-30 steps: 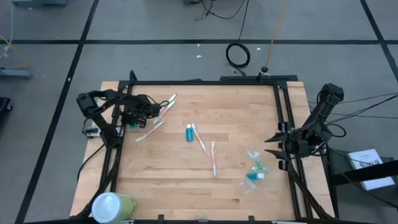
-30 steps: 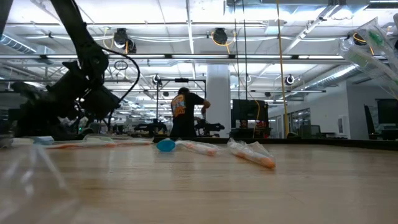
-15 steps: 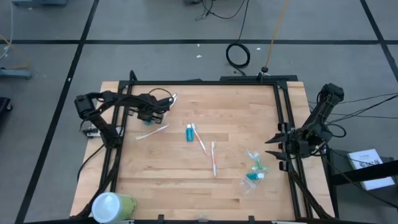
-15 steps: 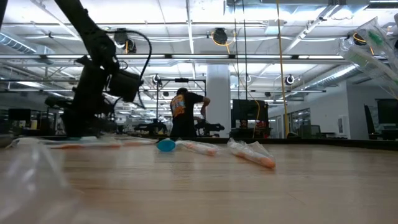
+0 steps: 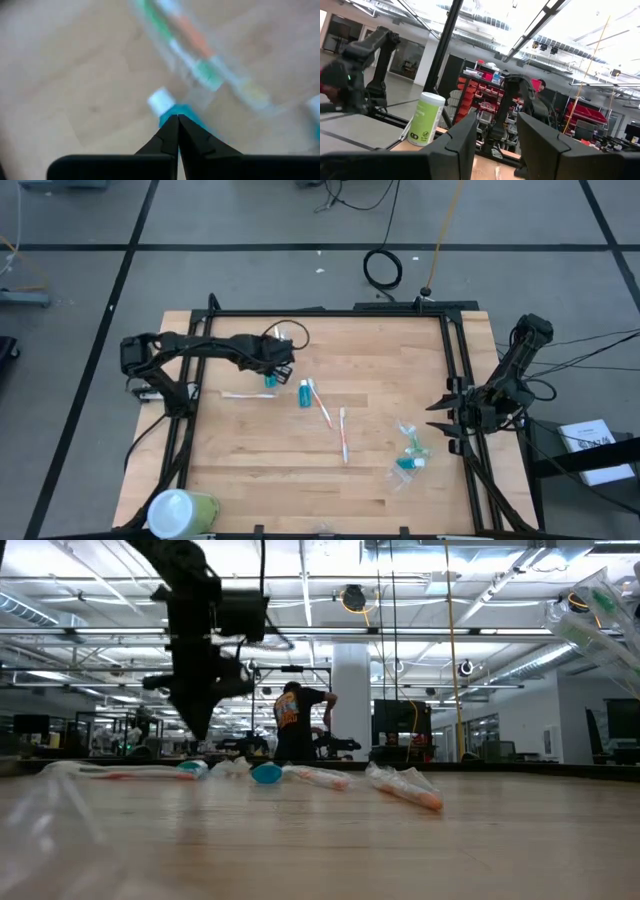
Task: Pick & Place toothbrushing station
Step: Adjust the toothbrushes and the mouthwash on the table
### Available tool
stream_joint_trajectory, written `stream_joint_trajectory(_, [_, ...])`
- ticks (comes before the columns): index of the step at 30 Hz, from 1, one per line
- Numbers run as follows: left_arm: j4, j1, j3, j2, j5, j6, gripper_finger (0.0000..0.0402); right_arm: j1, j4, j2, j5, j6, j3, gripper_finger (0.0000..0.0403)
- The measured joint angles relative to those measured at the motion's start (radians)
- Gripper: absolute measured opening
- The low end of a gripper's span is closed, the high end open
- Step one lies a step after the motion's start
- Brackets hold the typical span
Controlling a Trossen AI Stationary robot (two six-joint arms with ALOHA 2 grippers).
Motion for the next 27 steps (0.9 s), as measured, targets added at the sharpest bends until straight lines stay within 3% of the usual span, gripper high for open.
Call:
stream_joint_trajectory(4, [0.079,-0.050,0.018,-0.111,-0.084,0.078,0.0009,0.000,0.000,0.000,0.003,0.000,0.000,0.0132])
stream_joint_trajectory(7, [0.157,-0.063,0.008,-0.205,-0.091,0.153,0.0014,0.000,0.000,0.000,0.004,0.000,0.000,0.0132])
stream_joint_trajectory(11, [0.196,-0.046,0.004,-0.262,-0.092,0.135,0.0015,0.000,-0.001,0.000,0.004,0.000,0.000,0.0132])
stream_joint_trajectory(15, [0.205,-0.022,0.003,-0.239,-0.071,0.150,0.0041,0.000,0.000,0.000,0.002,0.000,0.000,0.0132])
stream_joint_trajectory(19, [0.203,-0.020,0.002,-0.174,-0.049,0.163,0.0098,0.000,0.000,0.000,0.001,0.011,0.000,0.0132])
stream_joint_trajectory(24, [0.172,0.041,0.002,-0.072,-0.240,0.131,0.0158,0.000,0.000,0.000,0.001,0.010,0.000,0.0132])
stream_joint_trajectory(27, [0.213,0.100,0.002,-0.003,-0.220,0.117,0.0175,0.000,0.000,0.000,0.001,0.011,0.000,0.0132])
